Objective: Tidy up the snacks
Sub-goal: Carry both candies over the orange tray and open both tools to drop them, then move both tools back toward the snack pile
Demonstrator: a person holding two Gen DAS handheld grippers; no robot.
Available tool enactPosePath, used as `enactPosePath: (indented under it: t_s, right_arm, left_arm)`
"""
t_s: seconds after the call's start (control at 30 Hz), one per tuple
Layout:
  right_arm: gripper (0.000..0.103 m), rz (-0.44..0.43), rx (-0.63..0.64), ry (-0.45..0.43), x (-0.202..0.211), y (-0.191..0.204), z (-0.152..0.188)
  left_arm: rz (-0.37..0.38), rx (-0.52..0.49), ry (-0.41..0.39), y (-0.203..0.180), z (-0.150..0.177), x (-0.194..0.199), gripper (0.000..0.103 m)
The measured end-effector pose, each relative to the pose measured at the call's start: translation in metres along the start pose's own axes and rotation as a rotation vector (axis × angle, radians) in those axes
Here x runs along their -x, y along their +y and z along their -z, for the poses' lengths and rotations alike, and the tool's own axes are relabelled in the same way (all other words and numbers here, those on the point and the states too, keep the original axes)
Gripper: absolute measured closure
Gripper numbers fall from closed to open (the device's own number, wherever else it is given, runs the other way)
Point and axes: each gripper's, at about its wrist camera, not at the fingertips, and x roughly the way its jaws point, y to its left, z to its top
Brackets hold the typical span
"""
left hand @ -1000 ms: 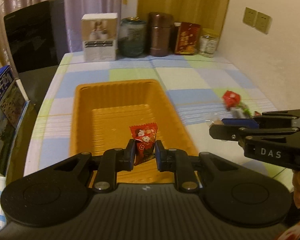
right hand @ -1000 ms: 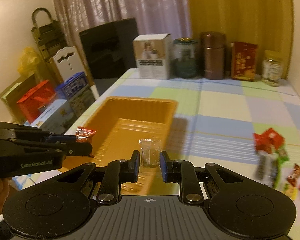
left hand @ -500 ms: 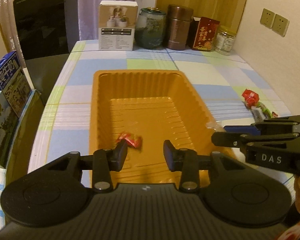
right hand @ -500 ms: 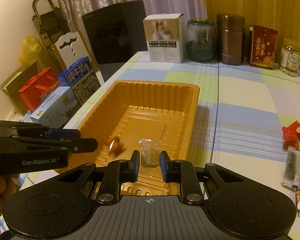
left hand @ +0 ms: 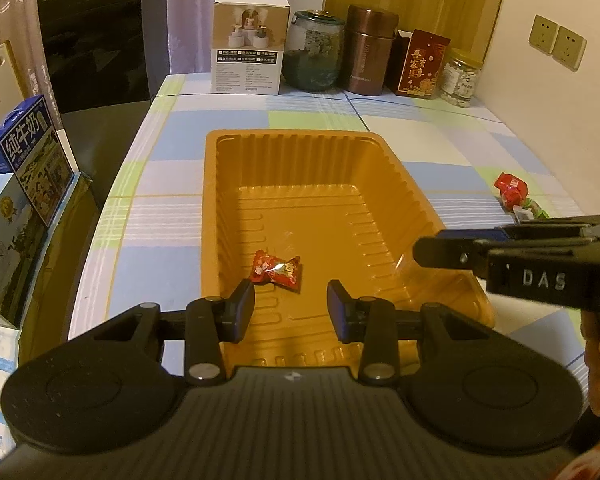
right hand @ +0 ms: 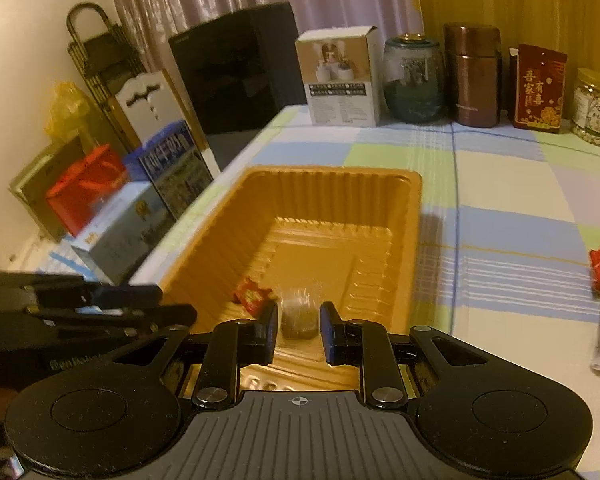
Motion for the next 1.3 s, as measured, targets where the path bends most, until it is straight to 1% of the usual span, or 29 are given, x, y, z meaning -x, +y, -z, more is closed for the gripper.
enactPosePath:
  t_s: [0.03,0.07,0.1,0.13,0.43,0.6,0.7,0.9,1.07,1.3]
  right_arm:
    - [0.079,-0.01,-0.015,-0.003,0.0,-0.001,-0.001]
    - [0.065,-0.007,-0.031,-0.006,0.001,-0.003,-0.001]
    - [0.043,-0.001,-0.042,-0.013,0.002,-0.004,-0.002]
    - [0.039,0.001,-0.051,-0.026,0.006,-0.005,-0.002]
    - [0.039,0.043,-0.079,-0.042,0.035,-0.012,0.001]
    - [0.039,0.079,-0.105,-0.069,0.064,-0.018,0.001]
    - [0.039,0.098,-0.118,-0.091,0.084,-0.024,0.003]
    - [0.039,0.153,-0.158,-0.139,0.128,-0.037,0.01]
    - [0.039,0.21,-0.174,-0.177,0.164,-0.053,0.015]
    - [0.039,0.286,-0.178,-0.213,0.201,-0.074,0.029]
  left_arm:
    - [-0.001,0.001,0.0,0.0,0.0,0.0,0.065]
    - [-0.002,0.001,0.0,0.001,0.0,0.0,0.062]
    - [-0.001,0.0,-0.002,0.001,0.001,0.001,0.059]
    - [-0.001,0.0,-0.004,0.001,0.001,0.002,0.058]
    - [0.002,-0.01,-0.017,-0.012,-0.001,0.015,0.053]
    - [0.004,-0.018,-0.034,-0.024,-0.003,0.029,0.043]
    - [0.012,-0.023,-0.044,-0.034,-0.005,0.039,0.04]
    - [0.029,-0.043,-0.062,-0.059,-0.008,0.055,0.031]
    - [0.049,-0.067,-0.068,-0.085,-0.008,0.062,0.026]
    - [0.091,-0.094,-0.068,-0.121,-0.007,0.067,0.022]
